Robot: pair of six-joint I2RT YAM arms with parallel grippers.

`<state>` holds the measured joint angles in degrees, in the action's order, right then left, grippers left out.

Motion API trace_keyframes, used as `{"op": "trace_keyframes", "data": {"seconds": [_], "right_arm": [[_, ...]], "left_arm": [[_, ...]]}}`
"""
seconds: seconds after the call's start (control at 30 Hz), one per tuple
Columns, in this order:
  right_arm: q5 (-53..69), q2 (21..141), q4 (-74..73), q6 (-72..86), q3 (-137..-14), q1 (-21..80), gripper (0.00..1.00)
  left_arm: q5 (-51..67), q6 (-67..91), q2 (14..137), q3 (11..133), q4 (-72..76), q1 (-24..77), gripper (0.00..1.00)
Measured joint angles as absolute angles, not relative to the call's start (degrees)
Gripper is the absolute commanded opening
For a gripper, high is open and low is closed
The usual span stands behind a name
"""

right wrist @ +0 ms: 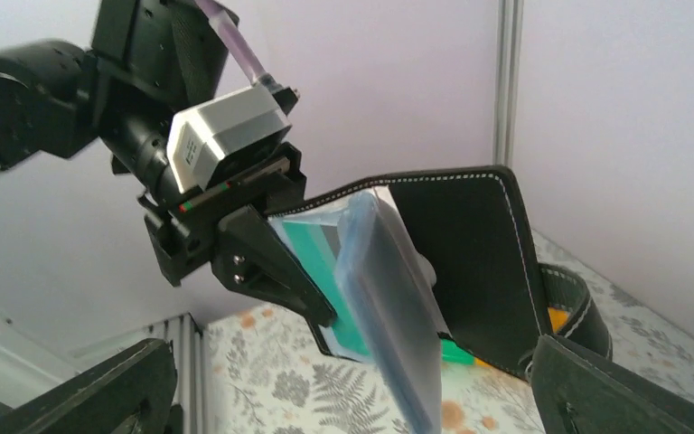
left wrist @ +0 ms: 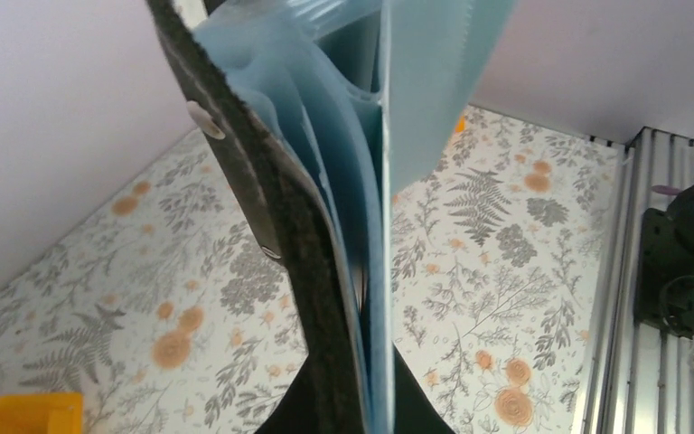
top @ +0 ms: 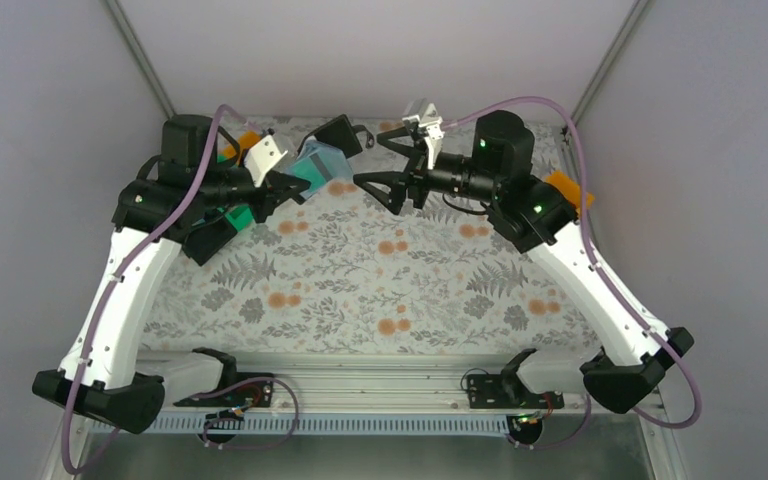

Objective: Take the credit cards out of the card holder

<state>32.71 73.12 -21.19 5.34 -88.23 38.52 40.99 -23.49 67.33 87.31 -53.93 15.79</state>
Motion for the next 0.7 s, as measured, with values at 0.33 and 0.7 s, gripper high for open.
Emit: {"op": "trace_keyframes", "data": {"seconds": [0.33, 0.7], "right_arm": [[31.6, 83.6, -27.0, -2.5, -95.3, 38.6, 0.99], [32.8, 87.9, -30.0, -7.9, -98.3, 38.7, 0.99]], "left_arm": [[40.4, -23.7, 67.2, 87.0, -54.7, 15.7, 0.02], [41.9, -26.0, 67.1, 87.0, -56.0, 15.7, 0.02]]}}
